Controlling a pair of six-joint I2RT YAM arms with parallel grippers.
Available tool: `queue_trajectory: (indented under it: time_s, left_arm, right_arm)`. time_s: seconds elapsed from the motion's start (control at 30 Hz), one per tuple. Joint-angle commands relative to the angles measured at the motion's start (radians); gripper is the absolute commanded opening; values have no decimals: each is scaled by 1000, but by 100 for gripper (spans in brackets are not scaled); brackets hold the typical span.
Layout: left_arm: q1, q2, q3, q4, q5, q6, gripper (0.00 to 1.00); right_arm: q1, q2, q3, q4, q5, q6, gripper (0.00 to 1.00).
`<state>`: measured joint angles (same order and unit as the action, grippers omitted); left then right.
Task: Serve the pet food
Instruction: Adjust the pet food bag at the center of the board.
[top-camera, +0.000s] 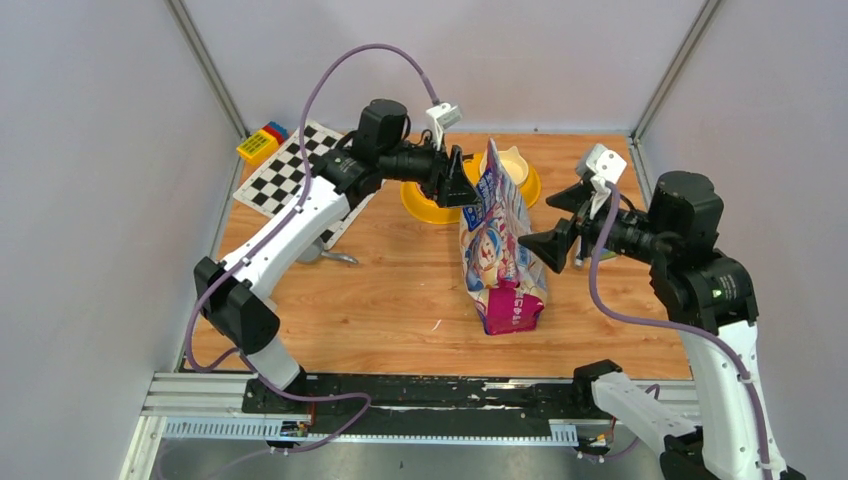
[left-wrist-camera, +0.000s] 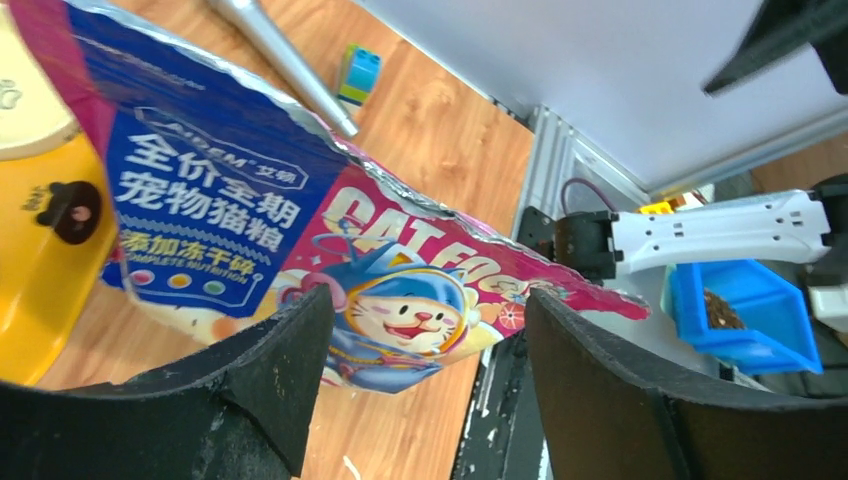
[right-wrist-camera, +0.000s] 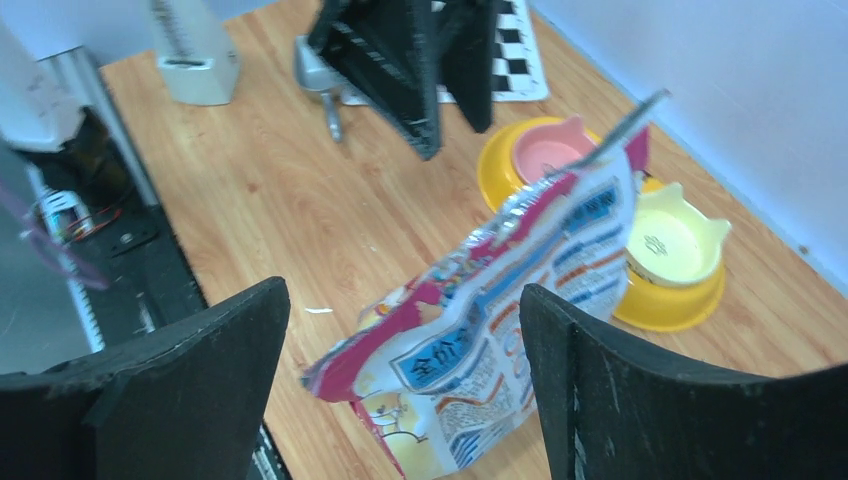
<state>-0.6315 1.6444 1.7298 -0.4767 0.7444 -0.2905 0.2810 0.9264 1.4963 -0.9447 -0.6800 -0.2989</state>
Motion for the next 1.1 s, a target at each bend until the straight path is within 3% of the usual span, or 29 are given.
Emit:
queue_trajectory:
  time_s: [0.0, 0.13, 0.33, 0.47, 0.77, 1.07]
  left_arm:
    - [-5, 69, -18, 102, 123, -113, 75]
    - [-20, 165, 33, 120, 206, -209, 67]
    - [-82, 138, -49, 178, 184, -253, 72]
    - [-88, 143, -12, 146, 160, -241, 73]
    - [-67, 142, 68, 126, 195, -262, 71]
    - [-56, 176, 79, 141, 171, -291, 66]
  right_arm:
    - [-45, 7, -96, 170, 168, 112, 84]
    - [-64, 35, -162, 226, 245, 129, 83]
    - [-197, 18, -289, 333, 159, 197, 82]
    - [-270, 14, -365, 397, 87, 232, 81]
    - [-270, -105, -532, 518, 130, 208, 81]
    - [-270, -102, -557, 548, 134, 219, 80]
